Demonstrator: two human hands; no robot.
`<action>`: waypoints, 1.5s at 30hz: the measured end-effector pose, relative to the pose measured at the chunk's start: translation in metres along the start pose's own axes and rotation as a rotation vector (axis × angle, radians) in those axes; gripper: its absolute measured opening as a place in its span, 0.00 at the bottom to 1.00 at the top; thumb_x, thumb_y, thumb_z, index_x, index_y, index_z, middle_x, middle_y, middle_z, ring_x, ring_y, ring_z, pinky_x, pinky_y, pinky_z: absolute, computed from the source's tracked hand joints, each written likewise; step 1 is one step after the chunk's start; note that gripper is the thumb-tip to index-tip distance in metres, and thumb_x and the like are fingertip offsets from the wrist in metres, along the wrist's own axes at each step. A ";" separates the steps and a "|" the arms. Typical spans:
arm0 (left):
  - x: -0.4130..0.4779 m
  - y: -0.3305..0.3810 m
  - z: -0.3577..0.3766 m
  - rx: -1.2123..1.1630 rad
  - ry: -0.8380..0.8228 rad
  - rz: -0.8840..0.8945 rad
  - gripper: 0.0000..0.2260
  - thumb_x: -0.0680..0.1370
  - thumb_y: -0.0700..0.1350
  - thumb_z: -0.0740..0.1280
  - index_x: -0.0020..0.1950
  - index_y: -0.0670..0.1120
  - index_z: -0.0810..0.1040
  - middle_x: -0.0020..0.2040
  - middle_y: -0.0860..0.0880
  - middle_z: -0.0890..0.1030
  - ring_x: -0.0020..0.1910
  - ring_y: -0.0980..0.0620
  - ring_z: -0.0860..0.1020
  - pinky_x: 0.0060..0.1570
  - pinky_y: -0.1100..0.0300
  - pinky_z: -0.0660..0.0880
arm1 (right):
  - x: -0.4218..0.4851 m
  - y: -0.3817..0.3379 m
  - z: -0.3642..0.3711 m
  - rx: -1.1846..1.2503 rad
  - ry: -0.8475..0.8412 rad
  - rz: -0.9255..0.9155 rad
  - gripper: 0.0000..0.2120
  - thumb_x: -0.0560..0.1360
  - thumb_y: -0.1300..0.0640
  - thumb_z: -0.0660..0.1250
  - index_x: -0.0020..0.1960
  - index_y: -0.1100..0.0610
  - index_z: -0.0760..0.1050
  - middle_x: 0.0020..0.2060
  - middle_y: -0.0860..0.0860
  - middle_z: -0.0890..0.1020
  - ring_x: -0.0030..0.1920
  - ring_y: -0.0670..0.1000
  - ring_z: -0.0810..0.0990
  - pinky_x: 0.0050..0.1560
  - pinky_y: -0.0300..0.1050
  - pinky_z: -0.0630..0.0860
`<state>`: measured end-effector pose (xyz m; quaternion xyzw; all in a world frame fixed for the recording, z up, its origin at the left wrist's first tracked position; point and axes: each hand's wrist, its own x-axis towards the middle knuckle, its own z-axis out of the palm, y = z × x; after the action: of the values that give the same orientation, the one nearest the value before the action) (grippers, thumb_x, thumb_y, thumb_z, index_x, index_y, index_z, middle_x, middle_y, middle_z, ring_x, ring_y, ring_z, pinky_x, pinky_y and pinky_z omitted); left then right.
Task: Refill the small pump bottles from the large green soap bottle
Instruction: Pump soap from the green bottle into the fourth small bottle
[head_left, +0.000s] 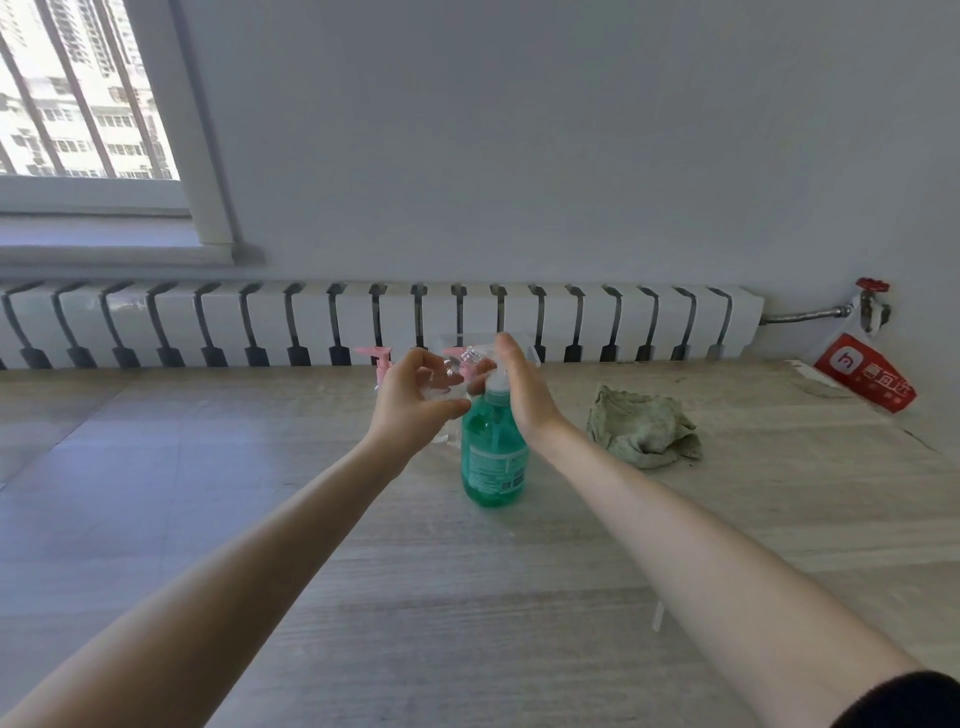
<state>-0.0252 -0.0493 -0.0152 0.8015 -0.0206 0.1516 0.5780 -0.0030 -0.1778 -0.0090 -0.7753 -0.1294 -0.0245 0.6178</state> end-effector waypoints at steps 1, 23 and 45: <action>0.000 0.000 0.000 0.000 0.001 -0.001 0.18 0.66 0.35 0.77 0.50 0.44 0.74 0.49 0.47 0.81 0.50 0.52 0.80 0.54 0.53 0.78 | 0.001 -0.001 -0.002 0.021 0.001 0.017 0.30 0.75 0.31 0.46 0.59 0.50 0.76 0.56 0.52 0.80 0.60 0.52 0.76 0.68 0.56 0.64; 0.009 -0.009 -0.006 0.035 -0.044 0.018 0.19 0.65 0.35 0.77 0.50 0.44 0.74 0.47 0.50 0.82 0.50 0.50 0.80 0.56 0.48 0.77 | 0.060 -0.050 -0.006 -0.733 -0.164 0.322 0.16 0.80 0.65 0.51 0.64 0.67 0.68 0.33 0.51 0.64 0.31 0.47 0.62 0.30 0.37 0.61; -0.002 -0.010 -0.006 -0.043 -0.082 -0.020 0.18 0.67 0.35 0.76 0.53 0.42 0.75 0.47 0.50 0.83 0.49 0.53 0.81 0.54 0.54 0.78 | 0.057 -0.044 -0.005 -0.896 -0.206 0.241 0.26 0.81 0.45 0.47 0.75 0.57 0.55 0.74 0.59 0.57 0.72 0.62 0.58 0.70 0.59 0.59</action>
<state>-0.0258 -0.0411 -0.0231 0.7947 -0.0395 0.1121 0.5953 0.0428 -0.1642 0.0457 -0.9732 -0.0759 0.0709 0.2051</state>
